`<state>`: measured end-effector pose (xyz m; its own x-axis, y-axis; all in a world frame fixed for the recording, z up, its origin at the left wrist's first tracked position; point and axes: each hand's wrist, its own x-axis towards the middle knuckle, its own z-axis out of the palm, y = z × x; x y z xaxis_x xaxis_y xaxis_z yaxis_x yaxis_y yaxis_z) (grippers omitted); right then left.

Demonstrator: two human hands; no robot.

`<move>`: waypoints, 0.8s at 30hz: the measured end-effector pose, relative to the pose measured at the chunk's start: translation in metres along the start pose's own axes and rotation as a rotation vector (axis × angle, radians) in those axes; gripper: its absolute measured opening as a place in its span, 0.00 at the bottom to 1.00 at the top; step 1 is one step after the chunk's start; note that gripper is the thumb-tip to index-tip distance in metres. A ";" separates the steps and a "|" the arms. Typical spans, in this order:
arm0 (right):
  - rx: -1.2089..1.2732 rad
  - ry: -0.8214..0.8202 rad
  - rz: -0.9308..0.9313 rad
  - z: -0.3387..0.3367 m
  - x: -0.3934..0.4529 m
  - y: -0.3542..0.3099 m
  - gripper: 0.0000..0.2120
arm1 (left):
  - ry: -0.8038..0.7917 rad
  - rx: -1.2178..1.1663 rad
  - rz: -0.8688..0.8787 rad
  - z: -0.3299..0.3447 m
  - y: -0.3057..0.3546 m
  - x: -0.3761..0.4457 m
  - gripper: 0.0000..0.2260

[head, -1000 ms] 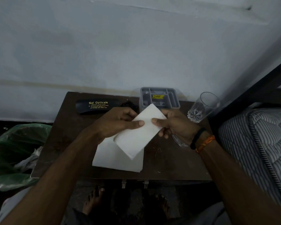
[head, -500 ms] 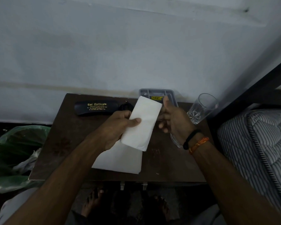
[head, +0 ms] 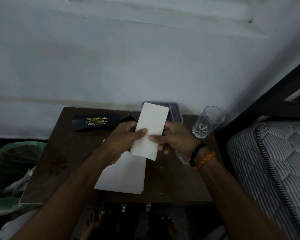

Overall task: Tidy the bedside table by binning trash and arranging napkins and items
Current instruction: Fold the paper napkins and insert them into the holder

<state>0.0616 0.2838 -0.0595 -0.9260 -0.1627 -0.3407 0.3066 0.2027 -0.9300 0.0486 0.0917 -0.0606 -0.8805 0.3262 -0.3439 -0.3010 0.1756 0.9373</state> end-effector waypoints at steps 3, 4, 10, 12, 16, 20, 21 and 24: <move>-0.004 0.120 -0.046 -0.006 0.003 -0.005 0.16 | 0.075 0.081 0.091 0.002 -0.001 0.007 0.12; 0.000 0.185 -0.072 -0.009 0.005 -0.007 0.15 | 0.129 0.116 0.137 0.003 -0.001 0.009 0.13; 0.199 0.620 -0.260 -0.033 0.016 -0.017 0.12 | 0.179 0.753 0.449 -0.007 -0.004 0.034 0.17; 0.302 0.689 -0.302 -0.038 0.020 -0.018 0.12 | 0.116 0.884 0.424 -0.006 -0.008 0.042 0.23; 0.353 0.728 -0.333 -0.041 0.027 -0.015 0.13 | 0.138 0.903 0.455 0.000 -0.015 0.048 0.20; 0.321 0.734 -0.320 -0.042 0.032 -0.014 0.10 | 0.159 0.861 0.484 -0.005 -0.015 0.053 0.14; 0.301 0.738 -0.316 -0.042 0.033 -0.014 0.10 | 0.158 0.861 0.491 -0.006 -0.016 0.054 0.14; 0.200 0.743 -0.319 -0.039 0.035 -0.014 0.10 | 0.151 0.858 0.525 -0.011 -0.017 0.052 0.10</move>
<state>0.0167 0.3129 -0.0532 -0.8577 0.5108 0.0581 -0.0271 0.0681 -0.9973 0.0038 0.0958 -0.0934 -0.8808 0.4436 0.1658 0.4489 0.6706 0.5906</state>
